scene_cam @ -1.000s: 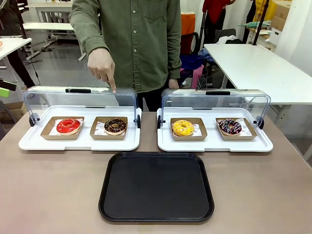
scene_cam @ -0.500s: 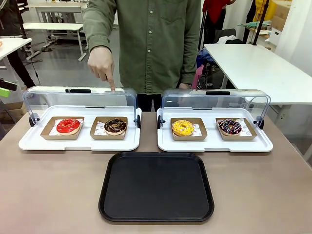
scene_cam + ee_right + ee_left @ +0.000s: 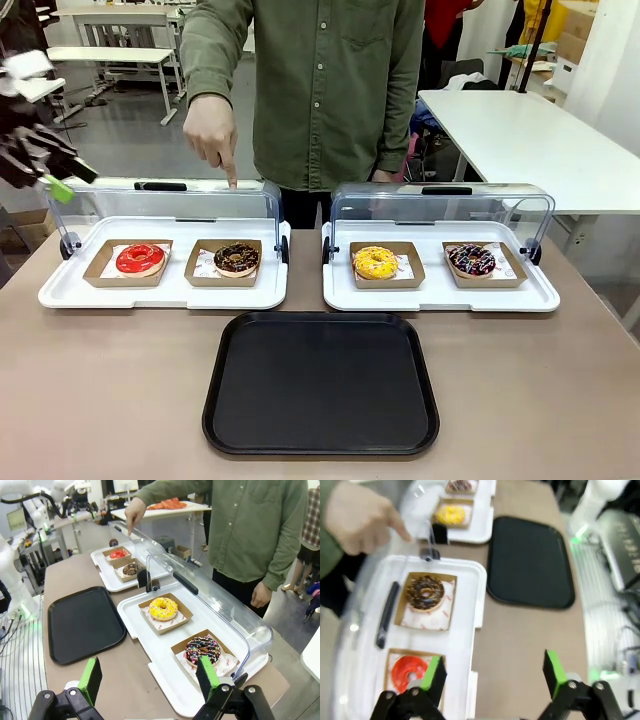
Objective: Move the second donut from the left to the tray.
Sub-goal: Pick up the Paper togo box containing the Donut indicated by the person and place it on the Handle tray.
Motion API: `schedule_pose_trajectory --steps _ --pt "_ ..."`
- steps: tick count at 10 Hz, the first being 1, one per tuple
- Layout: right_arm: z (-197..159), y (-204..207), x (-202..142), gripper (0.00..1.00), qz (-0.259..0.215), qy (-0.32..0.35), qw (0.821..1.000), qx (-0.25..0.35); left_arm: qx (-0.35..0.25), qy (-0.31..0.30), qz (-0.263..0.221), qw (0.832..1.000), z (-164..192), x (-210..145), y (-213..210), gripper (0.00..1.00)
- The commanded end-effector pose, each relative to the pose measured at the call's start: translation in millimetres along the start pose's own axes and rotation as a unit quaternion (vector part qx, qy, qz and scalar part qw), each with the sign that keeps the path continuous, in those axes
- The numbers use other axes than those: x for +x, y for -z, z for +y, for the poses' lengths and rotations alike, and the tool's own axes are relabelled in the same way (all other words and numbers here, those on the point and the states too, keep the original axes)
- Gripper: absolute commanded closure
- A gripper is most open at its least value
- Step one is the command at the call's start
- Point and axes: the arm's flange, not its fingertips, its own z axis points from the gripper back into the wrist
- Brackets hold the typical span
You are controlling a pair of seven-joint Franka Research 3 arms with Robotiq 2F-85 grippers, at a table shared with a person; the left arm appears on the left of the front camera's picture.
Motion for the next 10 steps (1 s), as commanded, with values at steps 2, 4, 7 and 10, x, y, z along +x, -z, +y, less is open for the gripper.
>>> schedule_pose_trajectory --steps 2,4,7,10 --pt "-3.4 -0.3 1.6 0.0 -0.012 -0.014 1.0 -0.001 -0.014 0.048 0.116 0.992 -2.4 29.5 45.3 0.0" --pt "-3.4 -0.3 1.6 0.0 -0.012 -0.014 1.0 -0.001 -0.009 0.075 0.149 0.986 -9.2 40.7 84.6 0.0" --pt "-3.4 -0.3 1.6 0.0 -0.012 -0.014 1.0 -0.001 0.038 0.09 0.163 0.982 -11.2 37.0 130.5 0.0" --pt "-3.4 -0.3 1.6 0.0 -0.012 -0.014 1.0 -0.001 0.077 0.124 0.193 0.97 -7.3 36.1 180.2 0.0"
